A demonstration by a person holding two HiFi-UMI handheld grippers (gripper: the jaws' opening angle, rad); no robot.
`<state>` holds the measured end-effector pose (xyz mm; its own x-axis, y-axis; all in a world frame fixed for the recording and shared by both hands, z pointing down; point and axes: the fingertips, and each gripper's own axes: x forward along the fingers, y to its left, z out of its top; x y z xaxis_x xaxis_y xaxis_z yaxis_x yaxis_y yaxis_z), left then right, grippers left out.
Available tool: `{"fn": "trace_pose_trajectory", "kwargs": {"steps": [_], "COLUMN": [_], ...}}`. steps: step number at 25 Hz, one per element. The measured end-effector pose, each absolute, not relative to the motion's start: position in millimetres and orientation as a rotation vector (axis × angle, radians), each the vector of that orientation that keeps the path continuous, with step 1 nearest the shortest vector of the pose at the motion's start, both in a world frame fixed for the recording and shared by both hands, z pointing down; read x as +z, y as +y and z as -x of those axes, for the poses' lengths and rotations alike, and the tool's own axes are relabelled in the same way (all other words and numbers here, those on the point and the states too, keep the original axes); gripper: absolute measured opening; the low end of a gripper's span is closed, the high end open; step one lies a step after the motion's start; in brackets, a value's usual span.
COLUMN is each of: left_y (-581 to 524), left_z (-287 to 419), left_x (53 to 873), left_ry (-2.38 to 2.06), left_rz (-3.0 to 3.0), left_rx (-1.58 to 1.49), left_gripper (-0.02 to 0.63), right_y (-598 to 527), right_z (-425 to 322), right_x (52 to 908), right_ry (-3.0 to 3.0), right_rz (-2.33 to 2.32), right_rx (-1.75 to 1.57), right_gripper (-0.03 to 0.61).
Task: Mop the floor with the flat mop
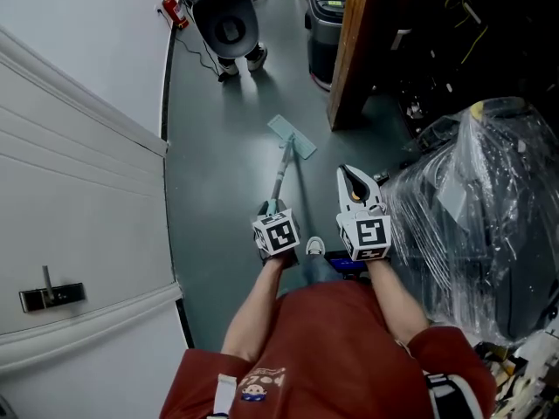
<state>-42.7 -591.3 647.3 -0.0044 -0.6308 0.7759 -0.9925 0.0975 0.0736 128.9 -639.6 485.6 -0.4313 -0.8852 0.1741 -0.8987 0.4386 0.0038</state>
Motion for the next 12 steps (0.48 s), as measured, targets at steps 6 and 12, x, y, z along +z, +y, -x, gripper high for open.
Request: {"fn": "trace_pose_trajectory", "kwargs": {"steps": [6,12], "left_y": [-542,-480], "left_z": [57,75], "left_x": [651,657], "left_ry": [-1.701,-1.682], "left_rz": [-1.611,-1.608], "left_rx": [0.675,0.655], "left_gripper": [0.121,0.121], "right_y": [-591,-531], "right_z": [-110,-89], "right_x": [479,479], "right_ry": [-2.525,-2.516], "right_rz": [-1.589,-1.589], "right_rx": [0.102,0.070], "right_gripper": [0.018,0.018]}}
